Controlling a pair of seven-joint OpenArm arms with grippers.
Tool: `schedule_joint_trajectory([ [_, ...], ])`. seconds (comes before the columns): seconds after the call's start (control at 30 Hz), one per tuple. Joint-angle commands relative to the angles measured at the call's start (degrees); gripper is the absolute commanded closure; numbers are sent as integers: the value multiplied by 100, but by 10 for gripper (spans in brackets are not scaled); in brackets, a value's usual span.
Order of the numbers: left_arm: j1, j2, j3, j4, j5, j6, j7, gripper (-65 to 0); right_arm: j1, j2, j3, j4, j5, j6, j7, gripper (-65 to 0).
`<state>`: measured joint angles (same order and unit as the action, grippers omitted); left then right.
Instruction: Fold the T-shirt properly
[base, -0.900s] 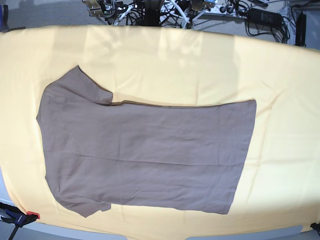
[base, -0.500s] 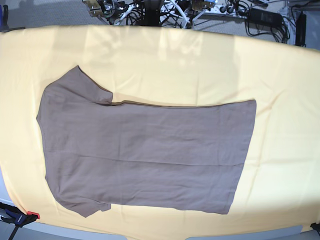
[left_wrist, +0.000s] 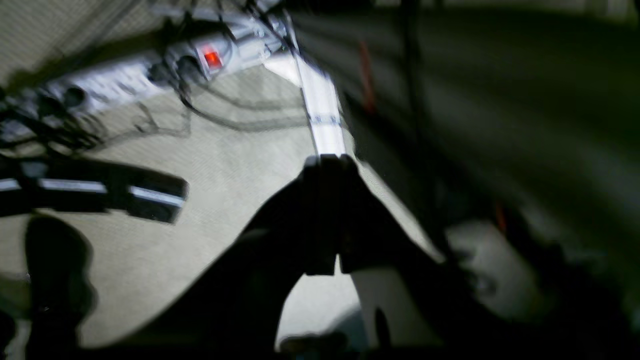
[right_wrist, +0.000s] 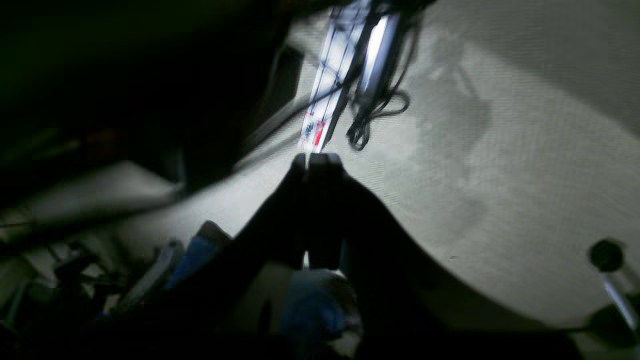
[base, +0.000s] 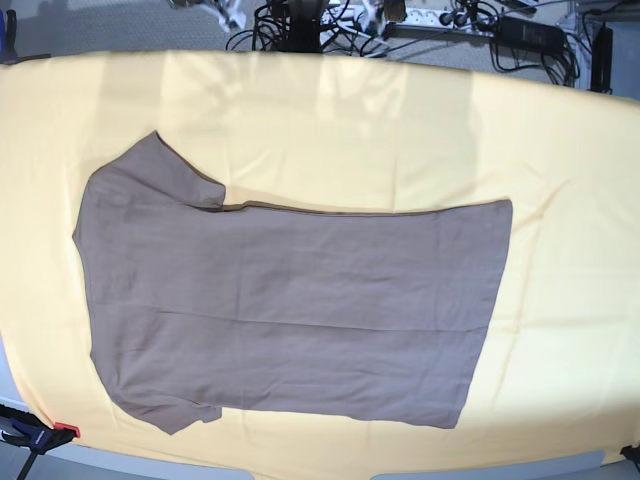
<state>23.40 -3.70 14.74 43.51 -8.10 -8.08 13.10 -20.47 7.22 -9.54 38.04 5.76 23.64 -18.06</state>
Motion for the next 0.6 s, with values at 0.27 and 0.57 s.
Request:
schedule_joint_trajectory([
  [0.27,1779,-986,24,2686,-313,-42,538,0,-2218,796,9,3104,494,424,-483,0],
  [0.57,3567,-2006,7,5818,205,352,1235,0,-4575,1593,33,6957,461,-140,-1104,0],
])
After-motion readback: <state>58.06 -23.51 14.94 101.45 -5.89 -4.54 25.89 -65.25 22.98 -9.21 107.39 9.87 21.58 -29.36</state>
